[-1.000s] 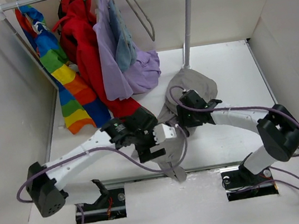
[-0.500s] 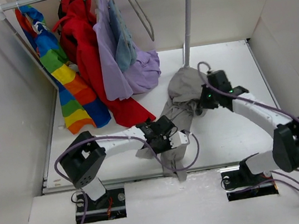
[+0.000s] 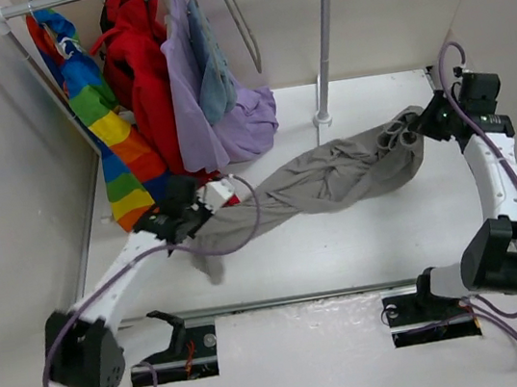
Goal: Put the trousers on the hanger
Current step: Flatten out the trousers at the center of the board.
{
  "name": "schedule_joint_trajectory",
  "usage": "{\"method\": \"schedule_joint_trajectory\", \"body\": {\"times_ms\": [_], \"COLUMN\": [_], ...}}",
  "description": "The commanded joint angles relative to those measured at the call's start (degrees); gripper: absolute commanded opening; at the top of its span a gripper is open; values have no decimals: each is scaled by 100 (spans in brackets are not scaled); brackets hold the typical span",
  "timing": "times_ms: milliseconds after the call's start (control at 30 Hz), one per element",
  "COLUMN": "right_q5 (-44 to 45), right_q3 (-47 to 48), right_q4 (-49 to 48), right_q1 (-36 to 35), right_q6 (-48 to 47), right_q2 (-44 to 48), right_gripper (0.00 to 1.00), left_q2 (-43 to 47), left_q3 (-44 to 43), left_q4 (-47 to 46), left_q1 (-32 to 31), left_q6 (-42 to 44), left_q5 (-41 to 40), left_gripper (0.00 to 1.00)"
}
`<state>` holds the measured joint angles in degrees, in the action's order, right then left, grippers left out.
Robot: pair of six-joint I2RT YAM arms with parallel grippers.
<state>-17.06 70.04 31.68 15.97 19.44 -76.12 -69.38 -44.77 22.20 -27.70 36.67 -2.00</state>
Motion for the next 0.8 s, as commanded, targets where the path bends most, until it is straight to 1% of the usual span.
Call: {"method": "schedule_joint_trajectory", "body": {"times_ms": [0,33,67,100,167,200,267,333,367,400,433,467,500,533,567,600,633,667,700,733,767], "right_q5": [-657,-780,-999,-1114,-1290,-1291,-1291,-1230,-1230,-1230,-1134,-1133,-1055,-1002,-1001,-888,-591,-405,-229,-88,87], "right_q3": [571,624,677,747,748,748,748,469,319,178,46,-112,-174,-236,-384,-482,-570,-762,-860,-956,-1035], "right_q4": [32,31,31,31,31,31,84,-3,-100,-196,-267,-268,-216,-215,-215,-215,-215,-215,-215,-215,-267], "right_q1": [301,397,503,678,881,1065,1259,1513,1567,1567,1620,1620,1620,1620,1620,1620,1620,1620,1620,1620,1620], "right_q6": [-134,-134,-134,-64,-63,-63,-63,50,216,270,271,271,271,184,183,113,112,112,112,112,112], "right_q2": [-34,-35,-35,-35,-35,-35,-35,-96,-209,-271,-359,-586,-710,-799,-869,-870,-870,-870,-757,-703,-703], "right_gripper": [0,0,0,0,0,0,0,0,10,26,47,75,82,87,92,92,92,100,100,100,100], "left_q2": [1223,1461,1907,2103,2393,2586,2649,2711,2711,2711,2711,2711,2711,2711,2711,2711,2711,2711,2711,2711,2711], "left_q3": [-277,-330,-391,-392,-331,-330,-330,-278,-277,-173,-120,-67,-6,47,135,188,241,302,303,303,303], "left_q4": [803,1021,1102,1164,1234,1313,1462,1516,1603,1699,1779,1910,2190,2332,2429,2482,2483,2483,2483,2483,2483], "left_q1": [537,660,774,1019,1284,1598,1916,2285,2357,2409,2410,2410,2410,2410,2410,2410,2410,2410,2410,2410,2410], "left_q6": [656,927,1052,1192,1456,1684,1835,1888,1888,1888,1888,1888,1975,2037,2038,2099,2186,2187,2257,2257,2257], "left_q5": [-503,-564,-695,-801,-1142,-1223,-1224,-1146,-1093,-979,-899,-794,-697,-522,-521,-521,-521,-521,-469,-468,-320], "left_gripper": [0,0,0,0,0,0,0,0,0,0,0,5,15,38,51,60,66,73,76,76,78]}}
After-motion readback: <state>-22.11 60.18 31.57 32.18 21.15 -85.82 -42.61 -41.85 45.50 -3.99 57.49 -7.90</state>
